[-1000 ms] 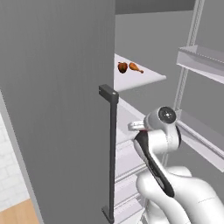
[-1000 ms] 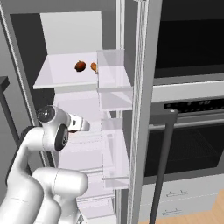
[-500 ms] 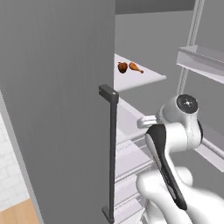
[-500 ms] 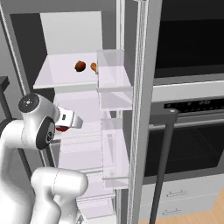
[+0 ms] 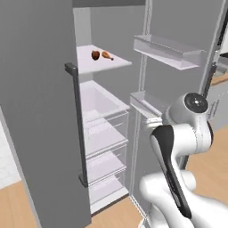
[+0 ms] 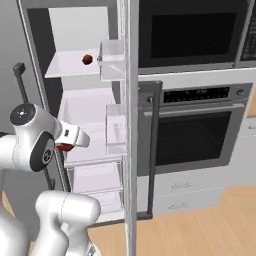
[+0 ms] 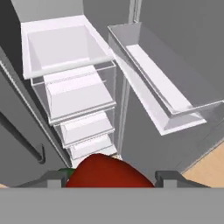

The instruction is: Place one bell pepper and one chicken drumstick in each tupperware on the nearby counter, to pack two identical lunches.

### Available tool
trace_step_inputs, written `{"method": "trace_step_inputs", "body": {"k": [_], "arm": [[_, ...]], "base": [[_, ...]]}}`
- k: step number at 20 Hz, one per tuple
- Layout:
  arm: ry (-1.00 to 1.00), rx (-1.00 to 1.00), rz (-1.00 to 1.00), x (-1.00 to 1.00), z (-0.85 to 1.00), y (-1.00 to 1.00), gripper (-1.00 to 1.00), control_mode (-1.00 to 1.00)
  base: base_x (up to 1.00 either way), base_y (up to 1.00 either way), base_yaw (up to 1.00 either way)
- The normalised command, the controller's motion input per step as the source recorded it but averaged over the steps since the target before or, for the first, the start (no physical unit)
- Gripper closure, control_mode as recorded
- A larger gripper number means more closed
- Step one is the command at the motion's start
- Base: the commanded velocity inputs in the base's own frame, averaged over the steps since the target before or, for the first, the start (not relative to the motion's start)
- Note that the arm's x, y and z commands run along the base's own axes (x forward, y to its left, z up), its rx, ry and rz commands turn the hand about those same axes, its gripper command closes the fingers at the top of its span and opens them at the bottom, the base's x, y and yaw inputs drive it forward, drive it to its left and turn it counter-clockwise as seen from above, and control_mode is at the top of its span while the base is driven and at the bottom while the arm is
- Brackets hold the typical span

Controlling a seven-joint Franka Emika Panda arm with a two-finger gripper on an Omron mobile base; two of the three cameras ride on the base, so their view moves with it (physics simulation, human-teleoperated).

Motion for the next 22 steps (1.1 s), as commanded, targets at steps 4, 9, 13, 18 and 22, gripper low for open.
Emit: {"method": "trace_step_inputs", "body": {"k": [4, 9, 13, 18, 22], "arm": [[0.0, 0.0, 0.0, 0.0, 0.0, 0.0, 1.0, 1.0], [0.0, 0.0, 0.0, 0.0, 0.0, 0.0, 1.0, 1.0], [0.0, 0.0, 0.0, 0.0, 0.0, 0.0, 1.0, 1.0], [0.0, 0.0, 0.0, 0.0, 0.0, 0.0, 1.0, 1.0], [0.0, 0.0, 0.0, 0.0, 0.0, 0.0, 1.0, 1.0]], "base": [[-0.59, -1.0, -0.27], [-0.01, -1.0, -0.28], [0.47, -1.0, -0.07], [0.95, -1.0, 0.0], [1.0, -1.0, 0.0]]}}
